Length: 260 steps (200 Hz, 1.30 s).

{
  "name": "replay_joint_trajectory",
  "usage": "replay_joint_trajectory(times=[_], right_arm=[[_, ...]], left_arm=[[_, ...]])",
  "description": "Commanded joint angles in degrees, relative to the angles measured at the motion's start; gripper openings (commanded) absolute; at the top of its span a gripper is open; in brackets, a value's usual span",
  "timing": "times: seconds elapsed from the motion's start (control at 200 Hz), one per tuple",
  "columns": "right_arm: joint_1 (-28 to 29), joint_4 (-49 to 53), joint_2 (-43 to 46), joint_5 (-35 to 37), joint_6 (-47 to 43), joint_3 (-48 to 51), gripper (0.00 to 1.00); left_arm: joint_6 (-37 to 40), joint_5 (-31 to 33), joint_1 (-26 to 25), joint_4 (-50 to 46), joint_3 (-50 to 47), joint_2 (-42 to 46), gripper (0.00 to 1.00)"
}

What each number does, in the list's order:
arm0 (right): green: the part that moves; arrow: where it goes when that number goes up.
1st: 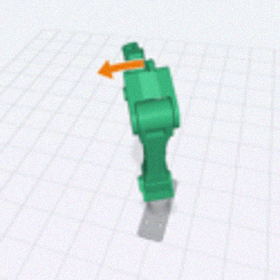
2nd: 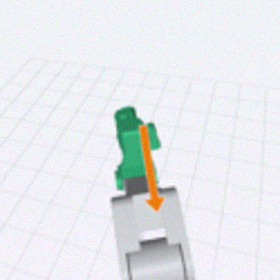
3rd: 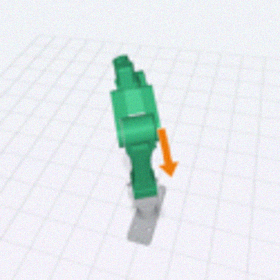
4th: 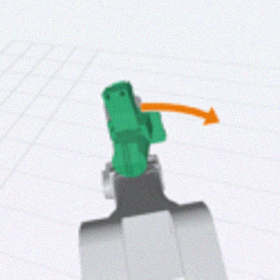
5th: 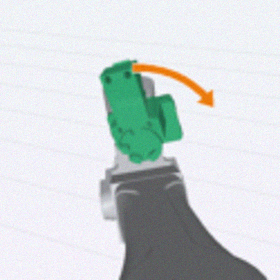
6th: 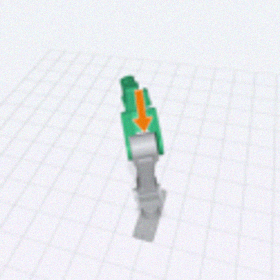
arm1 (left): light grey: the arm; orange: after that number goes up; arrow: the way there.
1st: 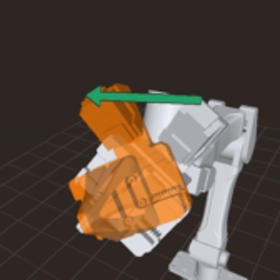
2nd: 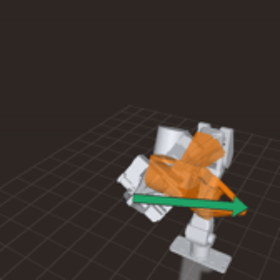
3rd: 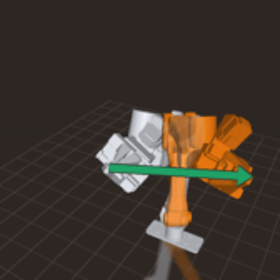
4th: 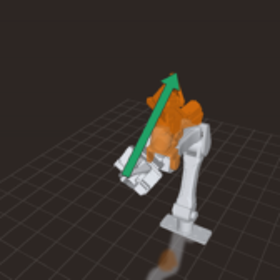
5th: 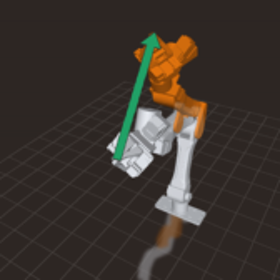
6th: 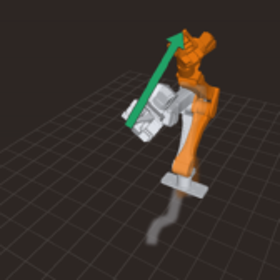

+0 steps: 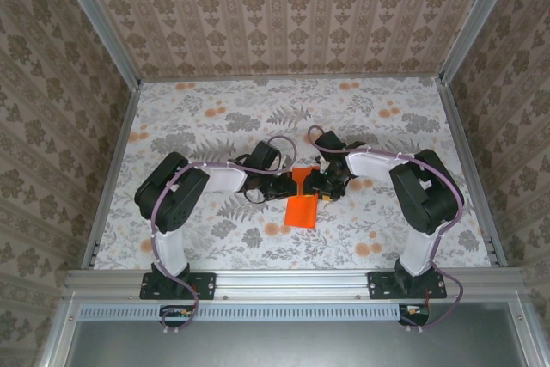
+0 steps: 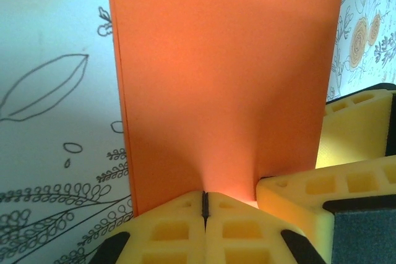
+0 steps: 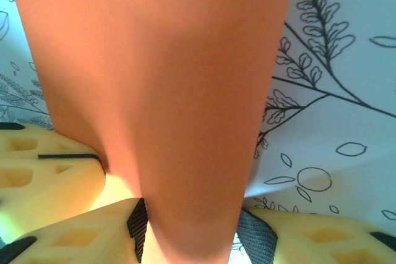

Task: Fold a paper plane with a square sheet of paper (pick it up from the middle)
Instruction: Hold the square sheet of paper at the center of the table, then fold the square sheet of paper in half at the center of the table.

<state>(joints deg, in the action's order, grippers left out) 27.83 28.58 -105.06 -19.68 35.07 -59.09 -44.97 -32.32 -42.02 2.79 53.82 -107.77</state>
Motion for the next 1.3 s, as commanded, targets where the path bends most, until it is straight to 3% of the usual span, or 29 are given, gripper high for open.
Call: replay_joint_trajectory(times=[0.0,0.28,0.425,0.49,0.625,0.735,1.02,1.295], right_arm=[[1.08,-6.0,-9.2,8.45,-1.99,9.35,0.54],[1.0,-0.23,15.7,10.42,0.36,9.46,0.65],[1.45,-1.53,21.27,6.49,1.52,9.31,0.61],[2.4,-3.7,21.35,4.86,2.34,9.11,0.55],[4.21,-7.91,16.76,2.5,4.5,7.49,0.26],[4.77,-11.37,11.66,1.0,5.99,5.99,0.12],[4.36,-14.88,5.35,-0.67,7.2,6.3,0.06],[-0.01,-16.01,7.03,-0.17,5.0,14.62,0.06]], left_arm=[[1.56,3.01,-0.42,-6.15,-0.73,-2.29,0.0],[1.61,4.88,-0.51,-6.1,-3.19,-3.58,0.0],[1.6,5.25,-0.52,-6.05,-3.24,-4.26,0.0],[1.6,5.5,-0.57,-6.09,-3.29,-4.44,0.0],[1.46,5.94,-0.54,-6.26,-3.29,-4.82,0.0],[1.45,6.12,-0.63,-6.22,-3.34,-5.22,0.0],[0.64,6.82,-0.74,-7.33,-3.64,-6.39,0.0],[0.06,8.95,-0.73,-9.63,-4.49,-7.22,0.0]])
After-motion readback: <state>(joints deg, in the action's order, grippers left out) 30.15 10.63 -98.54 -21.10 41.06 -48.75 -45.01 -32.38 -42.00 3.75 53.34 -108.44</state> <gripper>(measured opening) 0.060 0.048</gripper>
